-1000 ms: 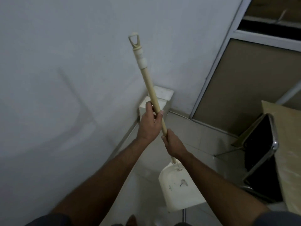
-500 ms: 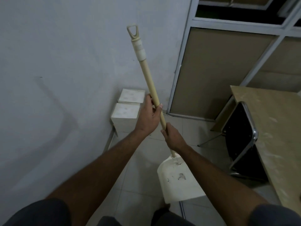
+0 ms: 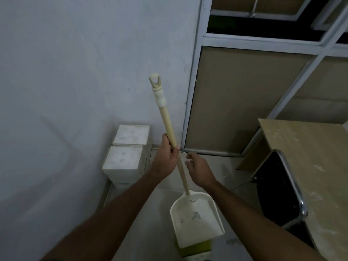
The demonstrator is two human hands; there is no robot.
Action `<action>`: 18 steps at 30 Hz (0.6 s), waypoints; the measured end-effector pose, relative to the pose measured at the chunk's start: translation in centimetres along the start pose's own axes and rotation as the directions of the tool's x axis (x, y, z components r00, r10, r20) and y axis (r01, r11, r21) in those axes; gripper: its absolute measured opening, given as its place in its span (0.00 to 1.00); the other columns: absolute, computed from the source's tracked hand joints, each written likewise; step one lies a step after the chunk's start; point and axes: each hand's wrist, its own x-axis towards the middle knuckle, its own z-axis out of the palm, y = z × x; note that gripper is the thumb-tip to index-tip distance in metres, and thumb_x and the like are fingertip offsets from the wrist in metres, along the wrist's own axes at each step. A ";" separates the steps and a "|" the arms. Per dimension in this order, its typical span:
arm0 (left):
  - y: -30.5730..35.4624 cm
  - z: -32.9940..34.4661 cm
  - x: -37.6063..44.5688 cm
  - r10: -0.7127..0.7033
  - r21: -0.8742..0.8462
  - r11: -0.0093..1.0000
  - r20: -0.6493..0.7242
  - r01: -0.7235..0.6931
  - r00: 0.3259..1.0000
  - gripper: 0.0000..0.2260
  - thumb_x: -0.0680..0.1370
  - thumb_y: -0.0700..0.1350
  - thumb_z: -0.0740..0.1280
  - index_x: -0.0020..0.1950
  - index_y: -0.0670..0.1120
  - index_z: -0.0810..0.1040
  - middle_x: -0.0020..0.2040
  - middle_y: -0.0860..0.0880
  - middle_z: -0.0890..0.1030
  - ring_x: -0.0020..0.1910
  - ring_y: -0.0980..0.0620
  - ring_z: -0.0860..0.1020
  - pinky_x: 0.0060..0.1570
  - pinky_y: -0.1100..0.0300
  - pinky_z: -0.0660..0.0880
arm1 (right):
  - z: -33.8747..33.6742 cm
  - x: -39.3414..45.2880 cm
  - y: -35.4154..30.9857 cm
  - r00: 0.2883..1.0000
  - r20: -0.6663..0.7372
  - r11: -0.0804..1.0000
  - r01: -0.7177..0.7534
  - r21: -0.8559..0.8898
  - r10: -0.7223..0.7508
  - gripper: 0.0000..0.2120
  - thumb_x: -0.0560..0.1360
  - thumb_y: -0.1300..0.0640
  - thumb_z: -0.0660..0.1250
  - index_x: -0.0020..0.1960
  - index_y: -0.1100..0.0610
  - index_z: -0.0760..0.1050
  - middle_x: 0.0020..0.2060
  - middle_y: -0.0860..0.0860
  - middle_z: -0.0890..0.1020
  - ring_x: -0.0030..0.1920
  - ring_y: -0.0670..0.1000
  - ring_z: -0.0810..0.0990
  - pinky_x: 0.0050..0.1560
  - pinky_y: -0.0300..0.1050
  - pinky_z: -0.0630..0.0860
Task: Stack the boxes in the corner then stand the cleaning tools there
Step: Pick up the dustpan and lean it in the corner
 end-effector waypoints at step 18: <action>-15.9 13.1 22.0 0.037 -0.069 0.998 0.519 -0.001 0.854 0.21 0.82 0.42 0.61 0.74 0.40 0.66 0.63 0.49 0.76 0.61 0.55 0.77 0.58 0.63 0.74 | -7.0 25.0 -1.3 0.965 -0.209 0.978 0.184 0.100 -0.161 0.08 0.76 0.50 0.73 0.51 0.53 0.77 0.36 0.54 0.80 0.34 0.52 0.78 0.36 0.48 0.76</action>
